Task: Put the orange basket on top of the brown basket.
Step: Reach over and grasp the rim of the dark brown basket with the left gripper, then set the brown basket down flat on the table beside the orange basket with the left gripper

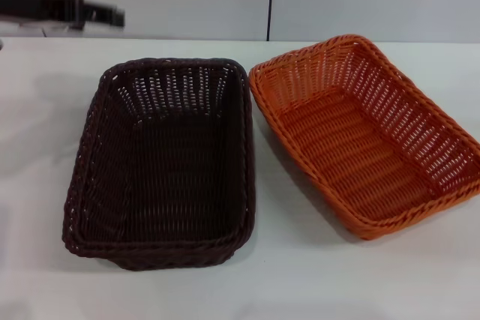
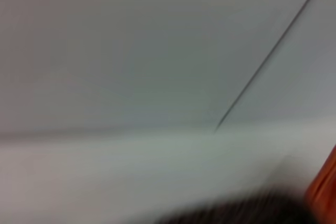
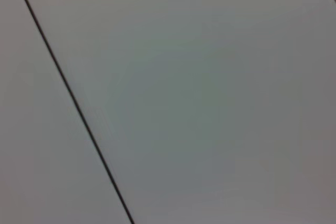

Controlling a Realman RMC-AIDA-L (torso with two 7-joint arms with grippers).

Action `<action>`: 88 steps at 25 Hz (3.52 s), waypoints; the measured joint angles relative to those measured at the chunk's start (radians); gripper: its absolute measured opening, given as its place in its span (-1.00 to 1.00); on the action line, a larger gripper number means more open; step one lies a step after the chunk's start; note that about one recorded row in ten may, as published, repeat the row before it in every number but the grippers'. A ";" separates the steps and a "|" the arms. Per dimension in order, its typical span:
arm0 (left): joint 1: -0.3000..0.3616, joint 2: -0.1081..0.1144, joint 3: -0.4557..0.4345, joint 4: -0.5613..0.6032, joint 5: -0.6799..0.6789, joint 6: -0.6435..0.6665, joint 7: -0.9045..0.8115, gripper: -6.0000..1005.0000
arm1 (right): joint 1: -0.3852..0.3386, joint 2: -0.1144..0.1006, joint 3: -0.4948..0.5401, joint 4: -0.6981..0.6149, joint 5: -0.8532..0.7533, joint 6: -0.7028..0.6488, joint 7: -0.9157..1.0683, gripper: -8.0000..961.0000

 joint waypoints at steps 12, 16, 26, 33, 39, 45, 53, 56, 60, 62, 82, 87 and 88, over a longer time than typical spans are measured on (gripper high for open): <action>-0.040 -0.173 -0.051 -0.301 0.501 -0.386 -0.153 0.52 | 0.013 -0.014 -0.002 0.004 0.000 0.024 -0.078 0.38; -0.034 -0.190 -0.057 -0.291 0.506 -0.384 -0.154 0.51 | 0.014 -0.014 -0.002 0.006 0.000 0.024 -0.079 0.38; -0.024 -0.204 -0.050 -0.132 0.512 -0.307 -0.149 0.49 | 0.013 -0.014 -0.007 0.013 0.000 0.024 -0.080 0.38; -0.031 -0.204 -0.035 -0.046 0.513 -0.260 -0.146 0.47 | 0.014 -0.014 -0.010 0.017 0.000 0.024 -0.080 0.38; -0.030 -0.203 -0.037 -0.034 0.513 -0.243 -0.144 0.46 | 0.015 -0.014 -0.012 0.029 -0.004 0.024 -0.080 0.37; -0.024 -0.202 -0.044 -0.038 0.510 -0.237 -0.132 0.03 | 0.015 -0.014 -0.012 0.030 -0.002 0.029 -0.080 0.37; -0.024 -0.202 -0.046 -0.043 0.507 -0.244 -0.118 -0.48 | 0.015 -0.014 -0.012 0.027 -0.002 0.041 -0.080 0.37; -0.023 -0.202 -0.047 -0.047 0.504 -0.247 -0.118 -0.51 | 0.015 -0.014 -0.012 0.027 -0.001 0.042 -0.080 0.37; -0.011 -0.202 -0.051 -0.085 0.472 -0.254 -0.096 -0.54 | 0.015 -0.014 -0.012 0.028 -0.001 0.046 -0.080 0.37; -0.006 -0.201 -0.055 -0.097 0.461 -0.254 -0.092 -0.54 | 0.015 -0.014 -0.011 0.029 -0.001 0.046 -0.080 0.37; -0.010 -0.116 -0.229 -0.316 0.273 -0.406 0.108 -0.56 | 0.020 -0.008 -0.003 0.033 -0.002 0.047 -0.080 0.37; -0.018 -0.093 -0.235 -0.306 0.237 -0.438 0.140 -0.56 | 0.014 -0.008 -0.003 0.033 -0.002 0.047 -0.080 0.37; -0.059 -0.050 -0.236 -0.240 0.143 -0.538 0.246 -0.56 | 0.014 -0.008 -0.003 0.033 -0.002 0.047 -0.080 0.37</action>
